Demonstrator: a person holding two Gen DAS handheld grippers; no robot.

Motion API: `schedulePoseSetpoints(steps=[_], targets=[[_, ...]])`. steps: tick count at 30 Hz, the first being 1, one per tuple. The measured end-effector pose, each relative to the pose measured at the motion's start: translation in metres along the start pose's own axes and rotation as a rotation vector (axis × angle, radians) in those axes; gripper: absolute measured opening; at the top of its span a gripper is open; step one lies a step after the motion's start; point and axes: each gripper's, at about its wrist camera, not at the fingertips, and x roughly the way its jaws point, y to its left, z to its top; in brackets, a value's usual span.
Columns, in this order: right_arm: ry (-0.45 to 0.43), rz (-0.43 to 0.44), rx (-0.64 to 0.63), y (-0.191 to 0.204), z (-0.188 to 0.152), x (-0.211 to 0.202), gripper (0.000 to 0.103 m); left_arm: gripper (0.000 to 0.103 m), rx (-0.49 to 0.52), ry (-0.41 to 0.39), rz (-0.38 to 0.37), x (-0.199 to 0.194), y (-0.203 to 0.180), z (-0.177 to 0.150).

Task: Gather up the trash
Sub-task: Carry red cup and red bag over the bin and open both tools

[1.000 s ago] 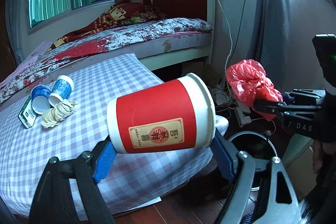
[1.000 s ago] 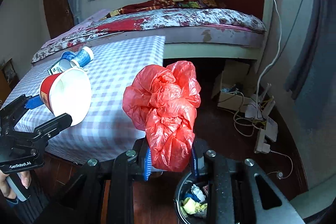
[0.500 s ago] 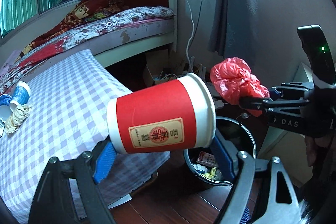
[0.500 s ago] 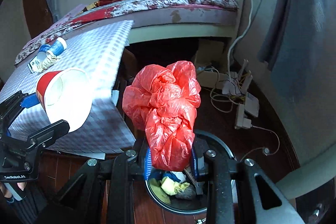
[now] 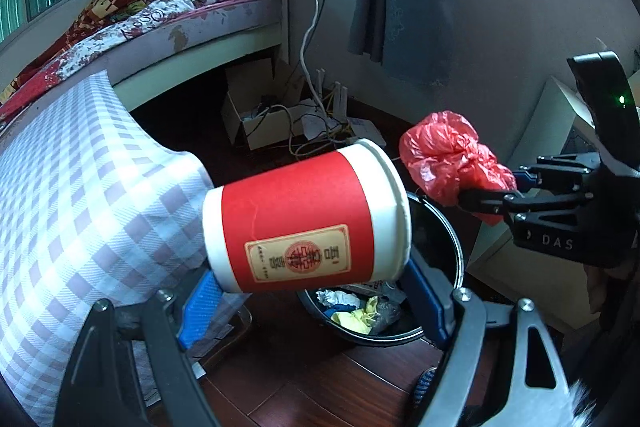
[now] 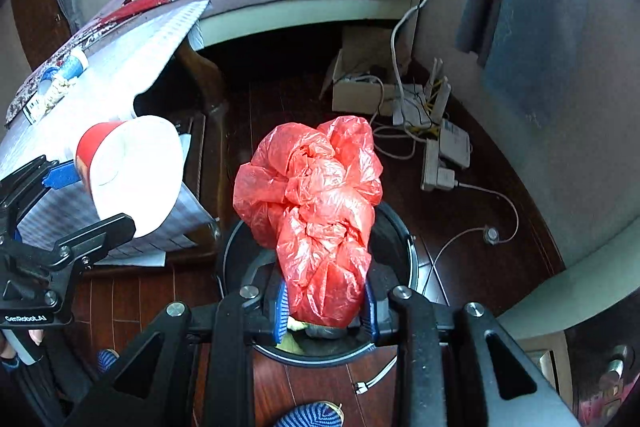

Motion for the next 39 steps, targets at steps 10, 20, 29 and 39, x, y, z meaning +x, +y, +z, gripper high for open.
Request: schedulePoseSetpoints(steps=[10, 20, 29, 39], targets=[[0.079, -0.019, -0.039, -0.007, -0.015, 0.026, 0.03, 0.083, 0.017, 0.092, -0.069, 0.034, -0.011, -0.006], [0.135, 0.001, -0.044, -0.012, -0.024, 0.048, 0.031, 0.086, 0.015, 0.158, -0.116, 0.065, -0.015, -0.003], [0.229, -0.113, -0.043, -0.024, -0.036, 0.079, 0.097, 0.102, -0.054, 0.186, 0.027, 0.079, 0.004, -0.016], [0.217, -0.129, -0.06, -0.021, -0.037, 0.079, 0.102, 0.102, -0.058, 0.155, 0.092, 0.074, 0.012, -0.021]])
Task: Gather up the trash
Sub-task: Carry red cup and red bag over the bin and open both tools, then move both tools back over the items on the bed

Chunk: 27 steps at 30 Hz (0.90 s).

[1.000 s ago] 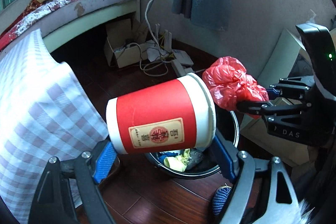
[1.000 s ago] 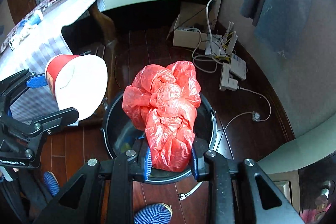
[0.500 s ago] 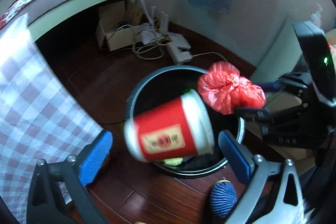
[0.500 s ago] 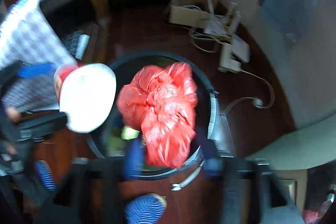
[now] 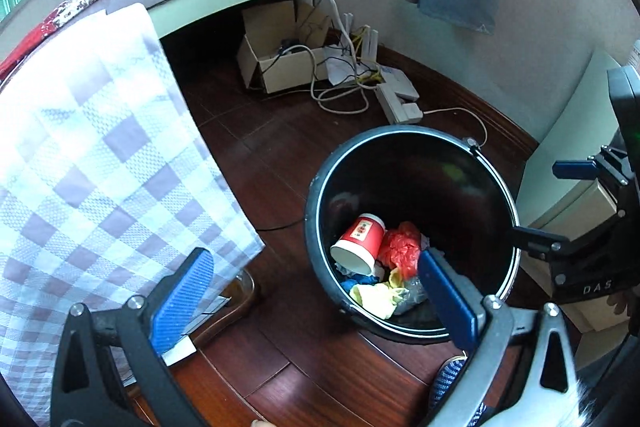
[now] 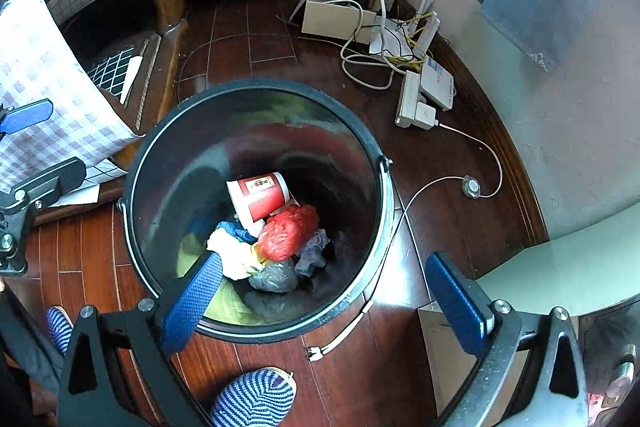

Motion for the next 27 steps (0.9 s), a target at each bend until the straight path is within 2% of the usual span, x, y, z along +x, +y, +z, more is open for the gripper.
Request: schedulePoseSetpoints(steps=[17, 27], targets=[[-0.035, 0.022, -0.012, 0.012, 0.01, -0.012, 0.102, 0.102, 0.0, -0.009, 0.036, -0.006, 0.006, 0.002], [-0.081, 0.036, -0.028, 0.025, 0.018, -0.031, 0.102, 0.102, -0.018, -0.045, 0.063, -0.025, 0.015, 0.001]])
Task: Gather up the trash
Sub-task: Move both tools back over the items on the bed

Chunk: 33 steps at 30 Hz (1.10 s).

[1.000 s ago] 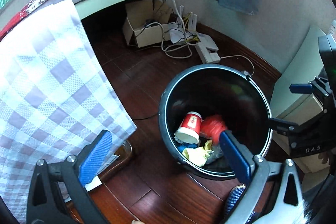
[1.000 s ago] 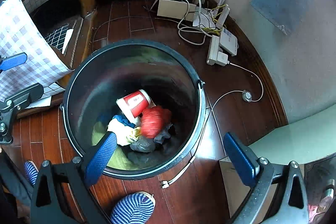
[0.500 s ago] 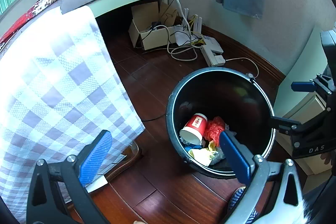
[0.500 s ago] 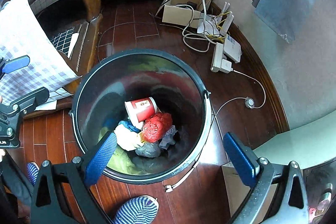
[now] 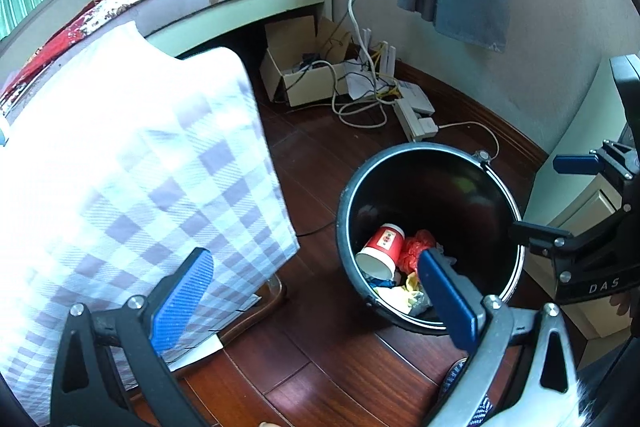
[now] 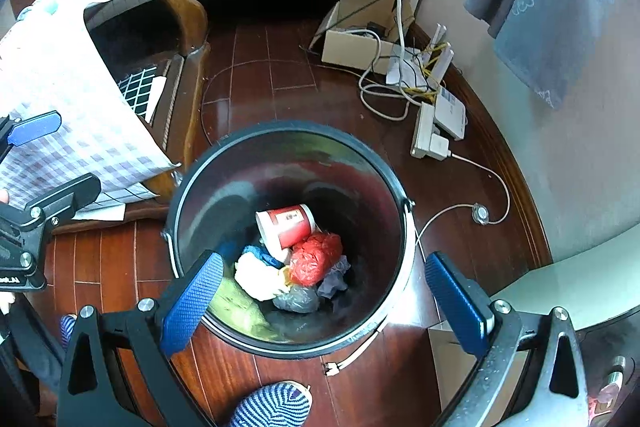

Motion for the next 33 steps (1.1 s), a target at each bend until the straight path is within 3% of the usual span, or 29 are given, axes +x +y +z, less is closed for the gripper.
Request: schedulePoseSetpoints(steps=[15, 33], targets=[[-0.095, 0.026, -0.058, 0.034, 0.028, -0.034, 0.102, 0.102, -0.073, -0.08, 0.057, -0.046, 0.032, -0.005], [-0.235, 0.148, -0.217, 0.138, 0.082, -0.071, 0.102, 0.102, -0.255, -0.21, 0.2, -0.115, 0.129, -0.019]])
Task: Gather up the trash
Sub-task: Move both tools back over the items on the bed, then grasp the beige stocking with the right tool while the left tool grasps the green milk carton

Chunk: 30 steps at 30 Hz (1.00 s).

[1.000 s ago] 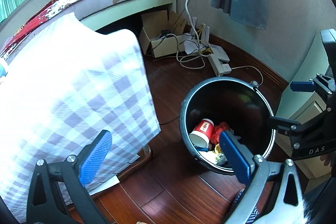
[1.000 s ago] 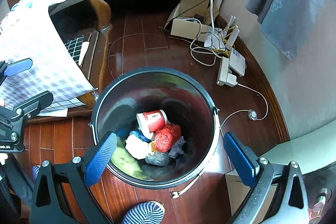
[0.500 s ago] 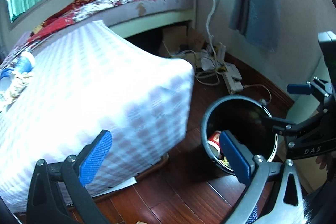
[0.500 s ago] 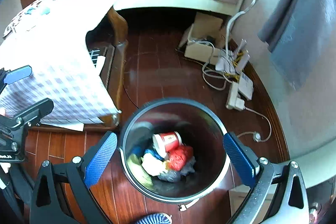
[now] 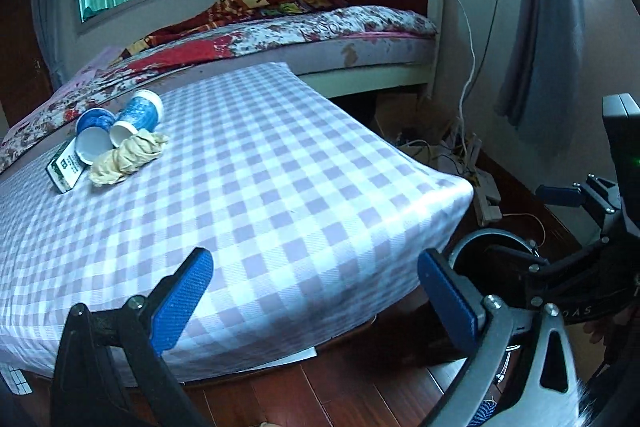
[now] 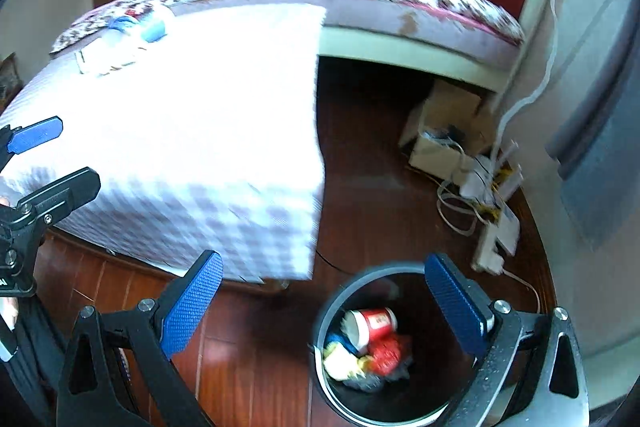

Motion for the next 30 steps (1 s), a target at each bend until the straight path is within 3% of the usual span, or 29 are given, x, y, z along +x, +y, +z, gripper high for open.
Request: schedulePoseSetpoints(steps=[19, 24, 30], targets=[[-0.135, 0.213, -0.102, 0.144, 0.111, 0.021, 0.102, 0.102, -0.202, -0.03, 0.262, -0.028, 0.175, -0.014], [-0.161, 0.269, -0.111, 0.183, 0.143, 0.039, 0.102, 0.102, -0.241, -0.025, 0.308, -0.029, 0.209, -0.016], [-0.126, 0.265, -0.172, 0.222, 0.174, 0.071, 0.102, 0.102, -0.291, -0.017, 0.324, -0.024, 0.24, -0.02]])
